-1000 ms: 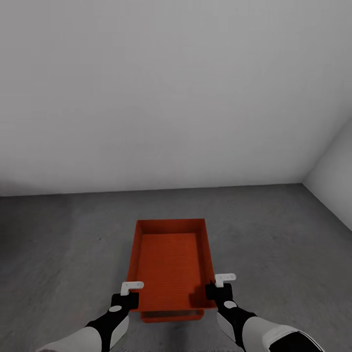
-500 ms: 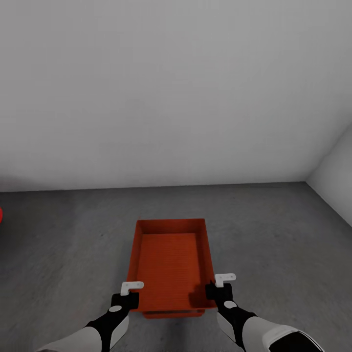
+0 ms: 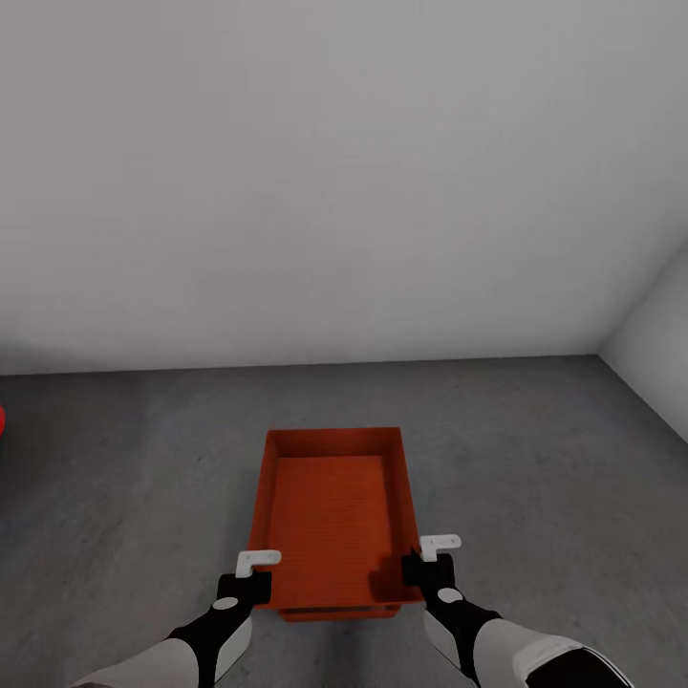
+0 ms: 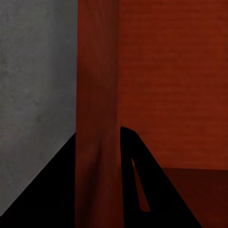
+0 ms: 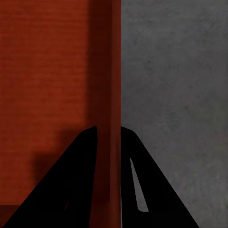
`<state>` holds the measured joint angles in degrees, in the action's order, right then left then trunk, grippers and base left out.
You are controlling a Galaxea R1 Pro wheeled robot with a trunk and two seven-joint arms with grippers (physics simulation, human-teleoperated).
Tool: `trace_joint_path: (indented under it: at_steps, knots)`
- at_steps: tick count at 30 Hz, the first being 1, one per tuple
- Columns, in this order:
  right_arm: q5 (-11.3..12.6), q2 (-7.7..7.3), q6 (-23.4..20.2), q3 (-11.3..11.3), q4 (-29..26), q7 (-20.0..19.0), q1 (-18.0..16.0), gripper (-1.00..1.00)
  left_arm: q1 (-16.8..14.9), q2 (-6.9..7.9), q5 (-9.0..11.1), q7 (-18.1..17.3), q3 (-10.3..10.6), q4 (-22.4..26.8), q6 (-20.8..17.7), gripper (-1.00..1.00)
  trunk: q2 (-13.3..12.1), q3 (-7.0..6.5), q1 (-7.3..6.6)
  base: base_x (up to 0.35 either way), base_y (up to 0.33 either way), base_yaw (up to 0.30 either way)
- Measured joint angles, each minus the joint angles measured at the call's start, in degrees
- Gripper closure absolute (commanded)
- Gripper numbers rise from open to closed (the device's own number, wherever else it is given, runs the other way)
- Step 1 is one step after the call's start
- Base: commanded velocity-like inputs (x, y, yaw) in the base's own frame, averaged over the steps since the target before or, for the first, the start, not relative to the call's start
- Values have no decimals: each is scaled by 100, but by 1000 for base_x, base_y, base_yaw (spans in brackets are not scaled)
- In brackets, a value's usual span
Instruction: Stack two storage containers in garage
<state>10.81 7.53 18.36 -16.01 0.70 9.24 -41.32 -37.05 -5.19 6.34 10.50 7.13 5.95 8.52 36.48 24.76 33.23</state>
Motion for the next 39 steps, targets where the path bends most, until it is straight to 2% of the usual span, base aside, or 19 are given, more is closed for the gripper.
trace_joint_path:
  at_steps: [39]
  knots:
    - [29,-1,15,-17,4,-6,1,100,-1,-1,-6,-1,-2,2,4,100,0,0,0,0,0,18]
